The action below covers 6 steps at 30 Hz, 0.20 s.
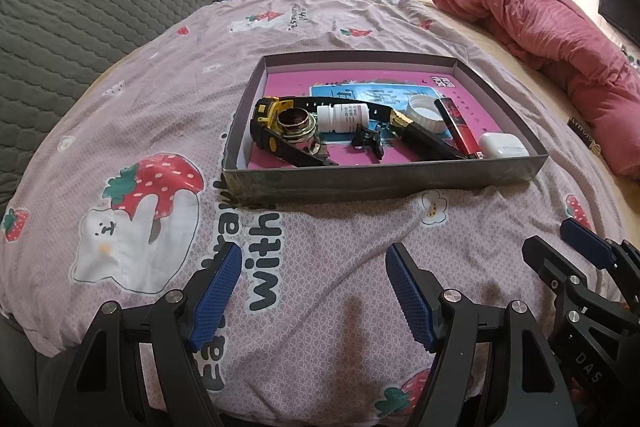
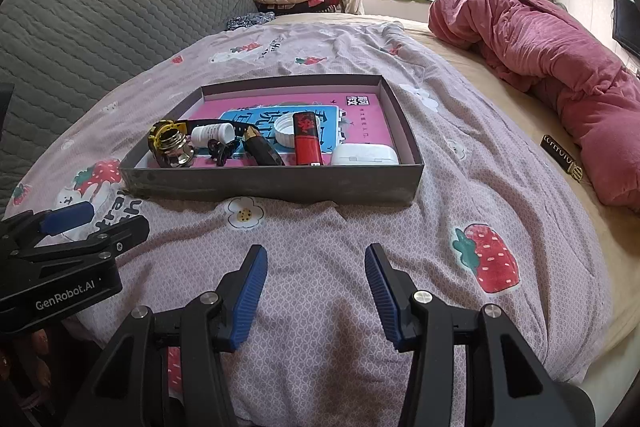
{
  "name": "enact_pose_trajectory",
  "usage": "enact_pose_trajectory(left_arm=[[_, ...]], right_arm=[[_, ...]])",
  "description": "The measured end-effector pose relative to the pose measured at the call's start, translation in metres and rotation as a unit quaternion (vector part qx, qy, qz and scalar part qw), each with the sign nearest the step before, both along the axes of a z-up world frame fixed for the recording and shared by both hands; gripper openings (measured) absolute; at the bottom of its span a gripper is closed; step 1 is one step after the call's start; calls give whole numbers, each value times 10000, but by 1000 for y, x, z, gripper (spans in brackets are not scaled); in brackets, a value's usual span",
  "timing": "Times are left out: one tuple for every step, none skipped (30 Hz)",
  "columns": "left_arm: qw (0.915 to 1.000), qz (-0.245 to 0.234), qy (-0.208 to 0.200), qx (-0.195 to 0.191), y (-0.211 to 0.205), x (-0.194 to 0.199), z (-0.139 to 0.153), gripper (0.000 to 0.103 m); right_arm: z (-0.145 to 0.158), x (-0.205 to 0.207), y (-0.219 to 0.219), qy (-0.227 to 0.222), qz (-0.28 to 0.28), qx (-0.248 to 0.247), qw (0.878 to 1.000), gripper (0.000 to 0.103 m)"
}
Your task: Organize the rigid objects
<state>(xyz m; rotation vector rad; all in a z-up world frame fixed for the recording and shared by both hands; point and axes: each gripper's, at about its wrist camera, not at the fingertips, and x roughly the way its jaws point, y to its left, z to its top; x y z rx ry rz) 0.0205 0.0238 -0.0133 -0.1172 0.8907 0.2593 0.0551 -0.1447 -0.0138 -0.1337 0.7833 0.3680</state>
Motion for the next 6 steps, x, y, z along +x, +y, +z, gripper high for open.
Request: enact_pose_trajectory(left_arm=[[10000, 15, -15, 39, 0, 0, 0, 76], [10000, 17, -37, 72, 0, 0, 1, 76], [9999, -5, -66, 79, 1, 1, 1, 76], [9999, -22, -96, 61, 3, 2, 1, 76], [9999, -14, -121, 57, 5, 3, 2, 76], [9999, -2, -134, 58, 7, 4, 2, 76]], right_arm=[[0, 0, 0, 10, 0, 0, 10000, 50], [-1, 0, 0, 13, 2, -8, 10000, 50], [-2, 0, 0, 21, 6, -6, 10000, 50], [-2, 1, 0, 33, 6, -4, 10000, 50], [-3, 2, -1, 55, 8, 2, 10000, 50], [-4, 3, -1, 72, 10, 9, 10000, 50]])
